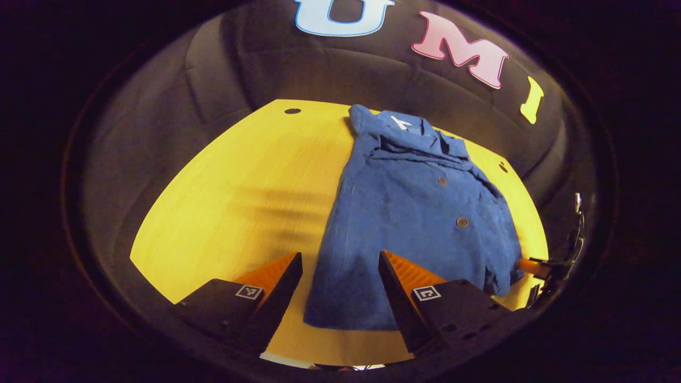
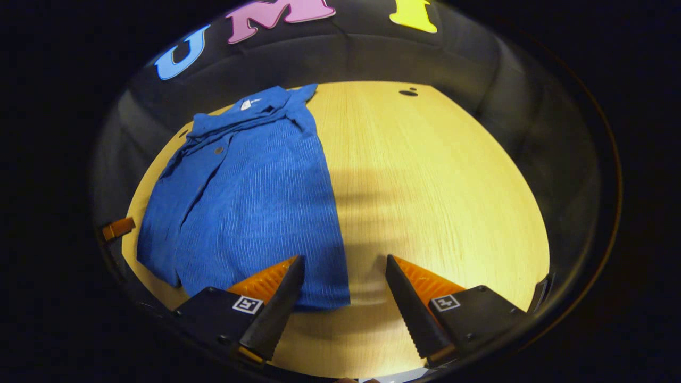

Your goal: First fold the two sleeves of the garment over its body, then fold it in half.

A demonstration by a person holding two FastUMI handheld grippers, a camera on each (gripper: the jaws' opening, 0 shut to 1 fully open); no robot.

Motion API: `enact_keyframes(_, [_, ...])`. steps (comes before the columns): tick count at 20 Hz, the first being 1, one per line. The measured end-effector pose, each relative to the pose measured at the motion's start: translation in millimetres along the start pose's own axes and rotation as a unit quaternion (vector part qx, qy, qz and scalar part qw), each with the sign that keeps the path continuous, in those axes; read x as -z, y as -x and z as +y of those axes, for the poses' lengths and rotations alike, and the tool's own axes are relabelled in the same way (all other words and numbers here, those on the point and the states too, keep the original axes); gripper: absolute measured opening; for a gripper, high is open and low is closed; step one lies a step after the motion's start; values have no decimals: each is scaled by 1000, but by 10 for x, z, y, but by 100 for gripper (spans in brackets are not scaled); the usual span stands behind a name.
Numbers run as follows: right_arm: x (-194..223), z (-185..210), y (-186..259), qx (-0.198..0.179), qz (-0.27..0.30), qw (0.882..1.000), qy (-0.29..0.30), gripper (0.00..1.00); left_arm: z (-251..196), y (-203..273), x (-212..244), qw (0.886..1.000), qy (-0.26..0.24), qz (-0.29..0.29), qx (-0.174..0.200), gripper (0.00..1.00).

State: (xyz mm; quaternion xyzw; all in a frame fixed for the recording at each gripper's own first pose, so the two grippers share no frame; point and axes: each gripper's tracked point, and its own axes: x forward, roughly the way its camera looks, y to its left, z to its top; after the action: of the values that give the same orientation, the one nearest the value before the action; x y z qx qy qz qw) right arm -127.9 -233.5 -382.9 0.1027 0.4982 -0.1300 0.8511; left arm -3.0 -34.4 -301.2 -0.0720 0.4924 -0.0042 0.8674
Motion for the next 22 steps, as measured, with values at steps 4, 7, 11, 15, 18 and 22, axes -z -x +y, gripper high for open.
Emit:
enact_keyframes(4, [57,30,-39,21,13,1000,2,99,-44,-23,331,999,-23,45,-6,85])
enact_keyframes(7, [73,40,-35,31,23,999,-9,98,-71,-100,398,998,-19,57,-13,85])
enact_keyframes(11, [97,89,-20,36,31,999,-27,67,-22,-137,423,997,-16,67,-31,72])
enact_keyframes(15, [74,242,-62,25,28,999,-19,26,-229,-183,399,998,-5,61,-15,16])
enact_keyframes(18, [87,546,-67,-53,30,998,-13,1,-474,-193,396,998,0,55,43,1])
enact_keyframes(22, [59,708,-51,-84,45,995,-23,1,-674,-211,291,995,25,50,78,0])
